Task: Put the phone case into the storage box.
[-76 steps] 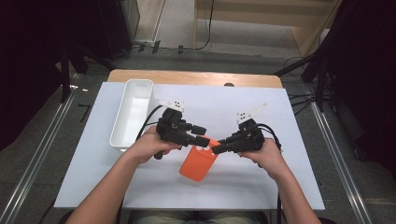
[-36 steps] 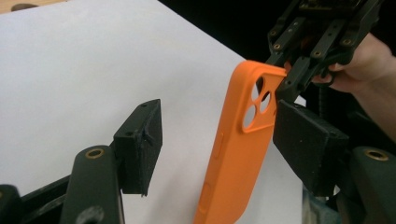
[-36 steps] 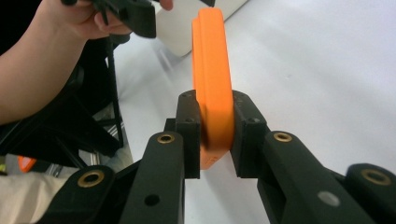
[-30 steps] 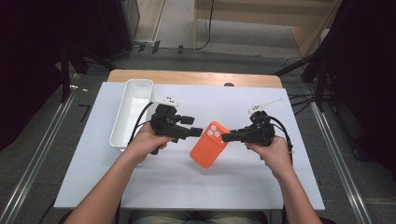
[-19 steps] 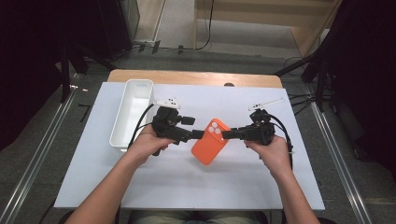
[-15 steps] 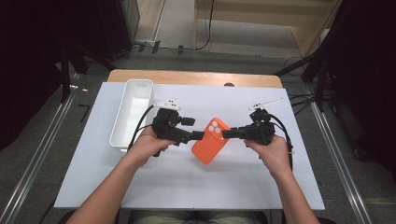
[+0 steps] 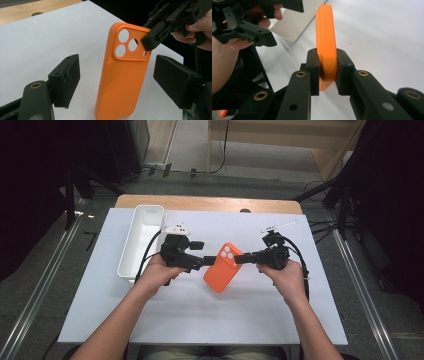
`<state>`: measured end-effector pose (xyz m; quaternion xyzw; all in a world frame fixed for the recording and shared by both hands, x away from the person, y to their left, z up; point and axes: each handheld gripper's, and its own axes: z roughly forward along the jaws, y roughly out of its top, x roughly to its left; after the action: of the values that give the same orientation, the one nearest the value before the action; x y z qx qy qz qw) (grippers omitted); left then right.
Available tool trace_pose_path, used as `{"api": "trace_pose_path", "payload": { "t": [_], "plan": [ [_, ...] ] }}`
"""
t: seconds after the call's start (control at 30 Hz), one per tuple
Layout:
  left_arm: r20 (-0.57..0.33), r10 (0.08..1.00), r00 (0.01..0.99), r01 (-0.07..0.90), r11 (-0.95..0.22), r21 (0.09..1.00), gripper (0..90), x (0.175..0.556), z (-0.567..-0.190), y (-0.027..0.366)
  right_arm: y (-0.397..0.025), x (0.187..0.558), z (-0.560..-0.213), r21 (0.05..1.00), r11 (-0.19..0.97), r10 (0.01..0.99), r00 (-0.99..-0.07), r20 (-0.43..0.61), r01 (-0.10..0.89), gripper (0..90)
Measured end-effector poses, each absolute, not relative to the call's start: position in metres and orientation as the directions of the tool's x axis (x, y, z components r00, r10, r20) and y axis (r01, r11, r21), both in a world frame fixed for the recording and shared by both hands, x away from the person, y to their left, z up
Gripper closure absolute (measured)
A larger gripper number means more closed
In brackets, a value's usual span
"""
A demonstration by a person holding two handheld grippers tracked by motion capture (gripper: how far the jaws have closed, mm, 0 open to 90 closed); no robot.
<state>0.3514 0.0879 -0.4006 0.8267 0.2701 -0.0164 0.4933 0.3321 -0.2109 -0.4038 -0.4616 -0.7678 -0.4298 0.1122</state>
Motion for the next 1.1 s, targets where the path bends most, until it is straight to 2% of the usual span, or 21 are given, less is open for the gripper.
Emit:
{"api": "trace_pose_path", "payload": {
  "t": [0.6,0.77,0.93,1.03,1.1],
  "plan": [
    [-0.202,0.496,0.844,0.419,-0.375,0.827,18.7,0.348,-0.404,0.084,-0.196,0.353,-0.399,0.514,0.131,0.639,-0.469,0.61,0.848,74.8],
    [-0.152,0.519,0.841,0.383,-0.374,0.844,12.5,0.344,-0.404,0.08,-0.196,0.354,-0.397,0.519,0.117,0.643,-0.463,0.61,0.847,74.8],
    [-0.124,0.527,0.841,0.366,-0.386,0.847,12.5,0.342,-0.405,0.075,-0.195,0.354,-0.395,0.51,0.115,0.652,-0.452,0.609,0.853,74.8],
    [-0.125,0.535,0.835,0.381,-0.4,0.833,0.5,0.341,-0.407,0.069,-0.193,0.355,-0.391,0.515,0.119,0.652,-0.458,0.605,0.849,74.8],
    [-0.11,0.547,0.83,0.376,-0.402,0.835,0.0,0.339,-0.408,0.065,-0.192,0.355,-0.389,0.516,0.123,0.655,-0.46,0.6,0.848,74.8]
  ]
}}
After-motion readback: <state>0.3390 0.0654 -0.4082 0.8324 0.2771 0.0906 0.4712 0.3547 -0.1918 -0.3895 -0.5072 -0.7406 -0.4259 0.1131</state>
